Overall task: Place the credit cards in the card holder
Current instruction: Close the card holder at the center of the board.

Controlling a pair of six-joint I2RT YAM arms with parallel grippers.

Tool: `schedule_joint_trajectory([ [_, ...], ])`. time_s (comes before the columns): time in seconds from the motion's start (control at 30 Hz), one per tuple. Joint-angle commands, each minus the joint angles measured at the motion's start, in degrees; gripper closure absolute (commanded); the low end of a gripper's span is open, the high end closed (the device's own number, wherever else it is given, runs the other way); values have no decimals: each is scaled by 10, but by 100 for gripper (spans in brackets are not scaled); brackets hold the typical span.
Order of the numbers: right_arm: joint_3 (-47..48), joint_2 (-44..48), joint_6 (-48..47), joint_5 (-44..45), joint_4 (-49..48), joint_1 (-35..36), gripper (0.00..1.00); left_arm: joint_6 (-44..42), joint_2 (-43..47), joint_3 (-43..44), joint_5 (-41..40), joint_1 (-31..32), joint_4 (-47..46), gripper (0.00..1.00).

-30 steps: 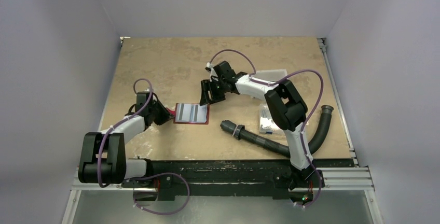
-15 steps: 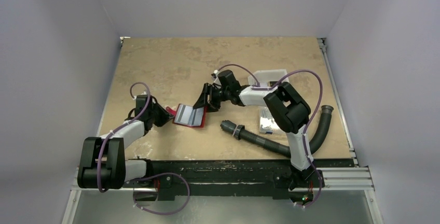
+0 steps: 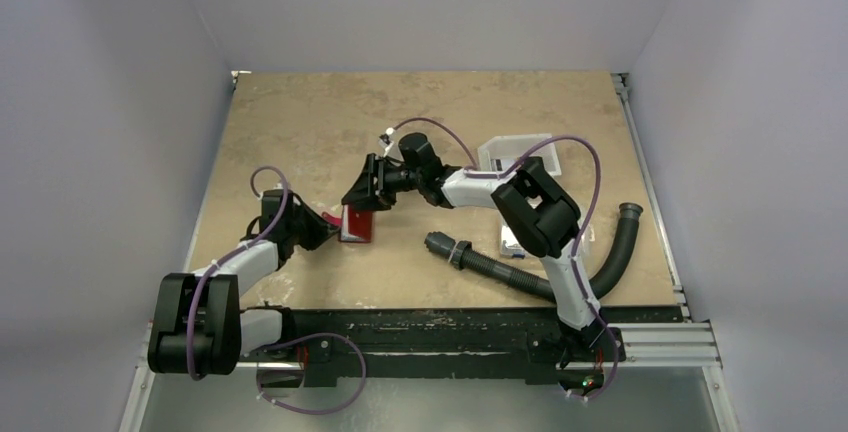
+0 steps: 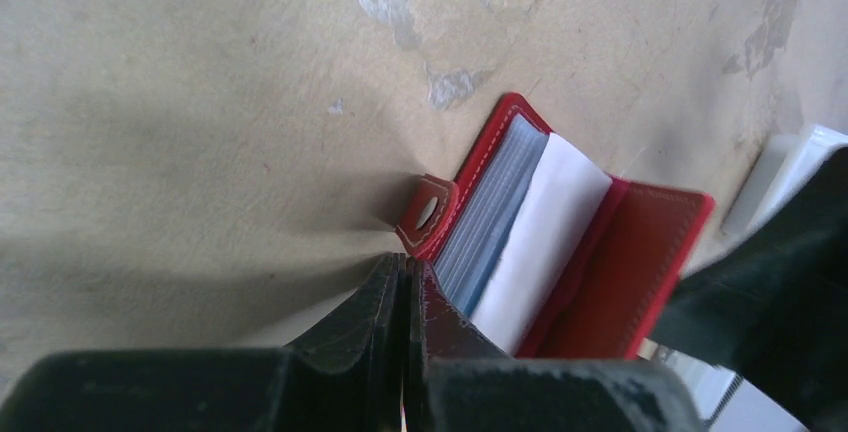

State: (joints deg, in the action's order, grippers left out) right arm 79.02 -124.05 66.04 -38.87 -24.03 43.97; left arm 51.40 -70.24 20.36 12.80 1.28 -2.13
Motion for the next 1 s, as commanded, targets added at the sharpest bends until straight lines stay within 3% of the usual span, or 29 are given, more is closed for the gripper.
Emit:
schedule_joint_trajectory([
  [0.0,43,-16,-115,-30,79,-6,44,26,18,-23,57,5,-26,100],
  [0.17,30,1,-207,-23,142,-12,48,41,17,-22,100,9,-42,100],
  [0.33,31,-23,-206,-31,115,2,71,51,3,-15,114,21,-63,100],
  [0.4,23,-21,-214,-14,120,2,75,37,3,-10,112,21,-42,100],
  [0.6,34,-29,-313,38,185,4,93,-5,31,18,62,17,73,72],
  [0.8,35,-47,-354,66,218,4,97,-46,58,60,-3,14,167,51],
  [0.97,36,-51,-364,72,225,4,99,-71,83,72,-7,14,162,44],
])
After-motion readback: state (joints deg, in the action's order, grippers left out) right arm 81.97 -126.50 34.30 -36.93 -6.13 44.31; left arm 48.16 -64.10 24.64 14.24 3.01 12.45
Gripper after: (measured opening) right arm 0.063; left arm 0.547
